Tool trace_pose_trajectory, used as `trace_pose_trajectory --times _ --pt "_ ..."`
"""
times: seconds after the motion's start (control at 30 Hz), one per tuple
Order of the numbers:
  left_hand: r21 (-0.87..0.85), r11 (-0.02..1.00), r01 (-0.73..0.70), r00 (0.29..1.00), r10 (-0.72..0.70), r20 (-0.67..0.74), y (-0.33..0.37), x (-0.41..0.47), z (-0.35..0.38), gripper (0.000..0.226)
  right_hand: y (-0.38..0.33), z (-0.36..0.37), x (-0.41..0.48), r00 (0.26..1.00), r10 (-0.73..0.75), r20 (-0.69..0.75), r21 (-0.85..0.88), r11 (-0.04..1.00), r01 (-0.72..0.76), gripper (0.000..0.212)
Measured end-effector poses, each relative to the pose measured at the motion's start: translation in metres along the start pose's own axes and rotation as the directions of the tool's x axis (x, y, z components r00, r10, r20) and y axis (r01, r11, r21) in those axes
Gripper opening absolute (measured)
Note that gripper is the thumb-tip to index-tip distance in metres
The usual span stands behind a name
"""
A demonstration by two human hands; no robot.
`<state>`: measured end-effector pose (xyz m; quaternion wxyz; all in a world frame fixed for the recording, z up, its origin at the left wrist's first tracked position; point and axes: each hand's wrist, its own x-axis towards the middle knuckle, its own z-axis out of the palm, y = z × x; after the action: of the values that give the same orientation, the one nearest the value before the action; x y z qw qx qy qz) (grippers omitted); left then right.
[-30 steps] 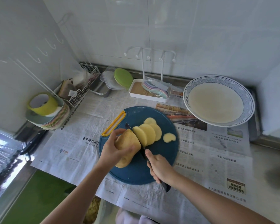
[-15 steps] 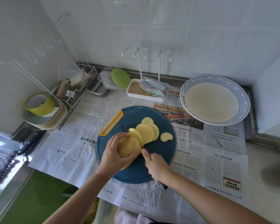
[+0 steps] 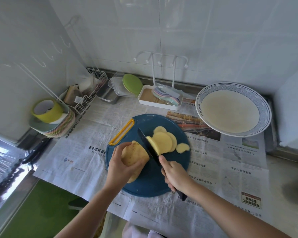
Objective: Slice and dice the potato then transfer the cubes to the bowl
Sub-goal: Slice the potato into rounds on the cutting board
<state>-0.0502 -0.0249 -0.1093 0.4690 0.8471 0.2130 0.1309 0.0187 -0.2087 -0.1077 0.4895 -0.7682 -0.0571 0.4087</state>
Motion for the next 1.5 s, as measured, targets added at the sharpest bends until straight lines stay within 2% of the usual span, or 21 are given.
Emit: trace_pose_trajectory --times 0.1,0.23,0.33,0.77,1.17,1.5 --pt "-0.012 1.000 -0.018 1.000 0.018 0.007 0.000 0.005 0.004 0.060 -0.004 -0.008 -0.006 1.000 -0.014 -0.005 0.062 0.998 0.014 0.053" --pt "0.077 0.981 -0.178 0.983 0.174 0.054 -0.001 0.007 0.008 0.050 -0.014 -0.018 -0.018 0.997 -0.059 0.058 0.074 0.996 0.054 0.056" --pt "0.122 0.961 -0.250 0.968 0.244 0.060 -0.004 0.006 0.011 0.052 -0.021 -0.023 -0.024 0.993 -0.053 0.109 0.069 0.997 0.046 0.057" --pt "0.119 0.959 -0.256 0.964 0.245 0.099 -0.015 0.013 0.007 0.044 -0.029 -0.033 -0.034 0.986 -0.034 0.166 0.014 0.999 0.032 0.060" --pt "0.130 0.957 -0.260 0.961 0.243 0.134 -0.011 0.017 0.004 0.046 -0.032 -0.026 -0.038 0.990 -0.043 0.131 -0.068 0.996 0.052 0.060" --pt "0.134 0.953 -0.272 0.957 0.253 0.138 -0.017 0.021 0.003 0.043 -0.038 -0.018 -0.035 0.990 0.046 0.136 -0.092 0.995 -0.033 0.060"
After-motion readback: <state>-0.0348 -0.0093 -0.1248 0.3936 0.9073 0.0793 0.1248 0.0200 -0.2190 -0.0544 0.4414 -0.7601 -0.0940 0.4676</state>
